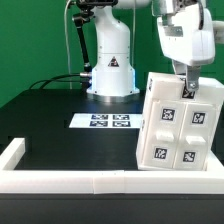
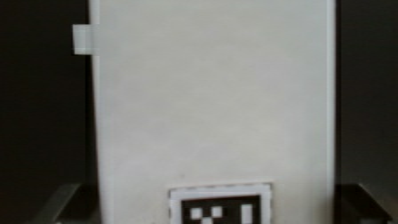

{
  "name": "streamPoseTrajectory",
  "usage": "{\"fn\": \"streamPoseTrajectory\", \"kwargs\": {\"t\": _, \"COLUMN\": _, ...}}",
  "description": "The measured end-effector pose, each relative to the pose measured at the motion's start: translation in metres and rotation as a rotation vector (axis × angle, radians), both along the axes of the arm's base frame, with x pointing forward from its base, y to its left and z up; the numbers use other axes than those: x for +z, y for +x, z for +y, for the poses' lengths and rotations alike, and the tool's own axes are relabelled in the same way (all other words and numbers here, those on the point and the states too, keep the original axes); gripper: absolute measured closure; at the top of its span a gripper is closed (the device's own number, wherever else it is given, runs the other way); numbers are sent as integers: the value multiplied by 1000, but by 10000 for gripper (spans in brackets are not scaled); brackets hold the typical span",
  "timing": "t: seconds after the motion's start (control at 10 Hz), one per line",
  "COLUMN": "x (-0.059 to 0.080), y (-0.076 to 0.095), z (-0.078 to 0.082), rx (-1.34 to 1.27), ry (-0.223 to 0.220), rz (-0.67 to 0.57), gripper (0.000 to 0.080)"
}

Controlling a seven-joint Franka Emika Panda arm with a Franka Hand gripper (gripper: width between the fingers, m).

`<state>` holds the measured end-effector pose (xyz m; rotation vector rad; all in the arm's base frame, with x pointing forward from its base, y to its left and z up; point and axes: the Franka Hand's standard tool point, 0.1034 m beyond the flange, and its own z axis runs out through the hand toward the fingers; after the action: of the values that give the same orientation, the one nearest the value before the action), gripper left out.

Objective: Assemble cabinet

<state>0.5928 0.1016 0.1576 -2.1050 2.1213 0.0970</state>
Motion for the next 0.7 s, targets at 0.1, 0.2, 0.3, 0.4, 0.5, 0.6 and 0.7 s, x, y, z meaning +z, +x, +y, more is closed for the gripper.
{"fn": "streamPoseTrajectory", "kwargs": {"t": 0.1, "x": 0, "y": 1, "z": 0, "rx": -43, "ry": 5, "rz": 4, "gripper": 243}}
{"fn": "streamPoseTrajectory", "kwargs": {"t": 0.2, "x": 0, "y": 1, "z": -1, "rx": -79, "ry": 9, "rz": 8, "gripper": 243}}
{"fn": "streamPoseTrajectory", "kwargs": {"t": 0.3, "x": 0, "y": 1, "z": -2, "rx": -120, "ry": 11, "rz": 14, "gripper": 243}}
{"fn": "streamPoseTrajectory", "kwargs": {"t": 0.4, "x": 1, "y": 2, "z": -3, "rx": -168, "ry": 18, "rz": 20, "gripper": 243}}
{"fn": "streamPoseTrajectory", "kwargs": {"t": 0.5, "x": 1, "y": 2, "z": -5, "rx": -193, "ry": 26, "rz": 23, "gripper": 243}}
{"fn": "streamPoseTrajectory", "kwargs": {"t": 0.6, "x": 0, "y": 2, "z": -6, "rx": -203, "ry": 35, "rz": 25, "gripper": 243}}
{"fn": "streamPoseTrajectory", "kwargs": {"t": 0.7, "x": 0, "y": 2, "z": -6, "rx": -184, "ry": 36, "rz": 22, "gripper": 169}}
